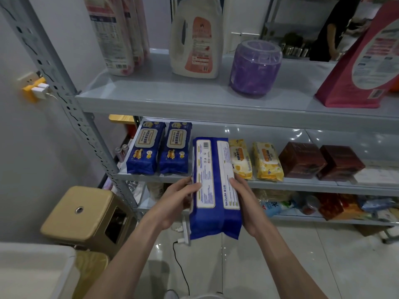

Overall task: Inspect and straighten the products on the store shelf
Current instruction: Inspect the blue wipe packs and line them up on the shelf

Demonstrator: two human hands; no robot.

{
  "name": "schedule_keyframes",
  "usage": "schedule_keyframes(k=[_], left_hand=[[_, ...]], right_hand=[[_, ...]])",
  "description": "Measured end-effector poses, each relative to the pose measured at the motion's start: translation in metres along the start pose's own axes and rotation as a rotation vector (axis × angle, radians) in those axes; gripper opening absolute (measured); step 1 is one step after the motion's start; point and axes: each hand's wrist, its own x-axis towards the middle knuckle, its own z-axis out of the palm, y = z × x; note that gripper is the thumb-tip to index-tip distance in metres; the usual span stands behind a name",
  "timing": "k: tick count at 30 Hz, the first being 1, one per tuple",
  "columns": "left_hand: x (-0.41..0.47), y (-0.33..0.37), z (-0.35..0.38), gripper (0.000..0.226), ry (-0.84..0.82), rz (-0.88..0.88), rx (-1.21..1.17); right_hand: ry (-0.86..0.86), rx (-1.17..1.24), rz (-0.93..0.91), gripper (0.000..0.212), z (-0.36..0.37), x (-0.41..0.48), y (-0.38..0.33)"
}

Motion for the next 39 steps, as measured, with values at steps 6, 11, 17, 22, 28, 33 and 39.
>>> schedule_keyframes(k=[6, 11, 17, 22, 28, 33, 39], left_hand=[[0.001, 0.017, 0.012, 0.059, 0.074, 0.045, -0.030], [0.001, 0.027, 0.023, 0.045, 0.101, 0.019, -0.024], [0.004, 0.032, 0.027, 0.049, 0.135, -0.036, -0.114], [0.002, 0.034, 0.025, 0.056, 0.106, -0.076, -0.174], [-0.008, 0.035, 0.013, 0.058, 0.044, -0.169, -0.289], [-0.012, 0.031, 0.008, 0.058, 0.036, -0.189, -0.345], [-0.013, 0.033, 0.013, 0.051, 0.103, 0.038, -0.021]], right_hand=[[0.025, 0.032, 0.008, 0.060, 0.002, -0.002, -0.007], [0.010, 0.133, 0.062, 0.047, 0.005, -0.010, -0.017], [0.007, 0.139, 0.048, 0.042, 0.010, -0.010, -0.023], [0.020, 0.080, 0.046, 0.043, 0.008, -0.008, -0.020], [-0.003, -0.115, -0.022, 0.059, 0.016, -0.008, -0.024], [0.024, -0.142, -0.015, 0.058, 0.020, -0.006, -0.024], [-0.025, -0.166, 0.067, 0.051, 0.018, -0.008, -0.035]])
